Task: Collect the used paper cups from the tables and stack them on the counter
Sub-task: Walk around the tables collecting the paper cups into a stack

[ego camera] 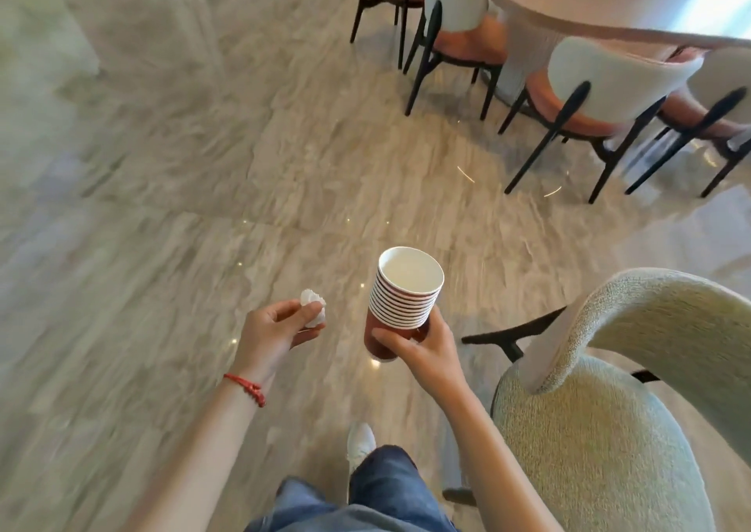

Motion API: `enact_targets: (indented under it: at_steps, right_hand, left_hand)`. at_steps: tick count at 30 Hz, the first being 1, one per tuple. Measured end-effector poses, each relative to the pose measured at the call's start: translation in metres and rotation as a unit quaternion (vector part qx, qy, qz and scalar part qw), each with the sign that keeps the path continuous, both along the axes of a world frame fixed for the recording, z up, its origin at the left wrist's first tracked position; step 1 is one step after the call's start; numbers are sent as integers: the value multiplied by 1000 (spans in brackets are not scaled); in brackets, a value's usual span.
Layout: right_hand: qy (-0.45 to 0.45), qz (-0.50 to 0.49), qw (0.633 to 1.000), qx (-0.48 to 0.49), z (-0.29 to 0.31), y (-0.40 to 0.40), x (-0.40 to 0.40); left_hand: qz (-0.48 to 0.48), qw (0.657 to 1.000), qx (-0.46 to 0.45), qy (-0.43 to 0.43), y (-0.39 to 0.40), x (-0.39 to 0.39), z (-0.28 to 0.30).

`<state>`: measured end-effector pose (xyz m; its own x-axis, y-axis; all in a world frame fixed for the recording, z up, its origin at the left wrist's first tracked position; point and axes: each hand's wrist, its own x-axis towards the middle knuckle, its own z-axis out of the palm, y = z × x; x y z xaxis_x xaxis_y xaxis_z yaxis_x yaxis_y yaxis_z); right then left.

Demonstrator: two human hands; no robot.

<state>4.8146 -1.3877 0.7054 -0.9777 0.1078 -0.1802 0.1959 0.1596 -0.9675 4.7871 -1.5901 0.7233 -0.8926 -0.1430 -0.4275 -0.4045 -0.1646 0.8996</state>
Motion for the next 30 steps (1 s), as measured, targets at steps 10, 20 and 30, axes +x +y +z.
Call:
enact_targets:
  at_steps: [10, 20, 30]
  right_hand:
    - [-1, 39, 999, -10, 8, 11, -185]
    - [1, 50, 999, 8, 2, -19, -412]
    - [13, 26, 1000, 11, 20, -17, -615]
  left_hand:
    - [29, 999, 9, 11, 12, -164, 14]
    - [18, 999, 12, 38, -15, -392, 0]
    - [11, 1000, 6, 29, -25, -607, 15]
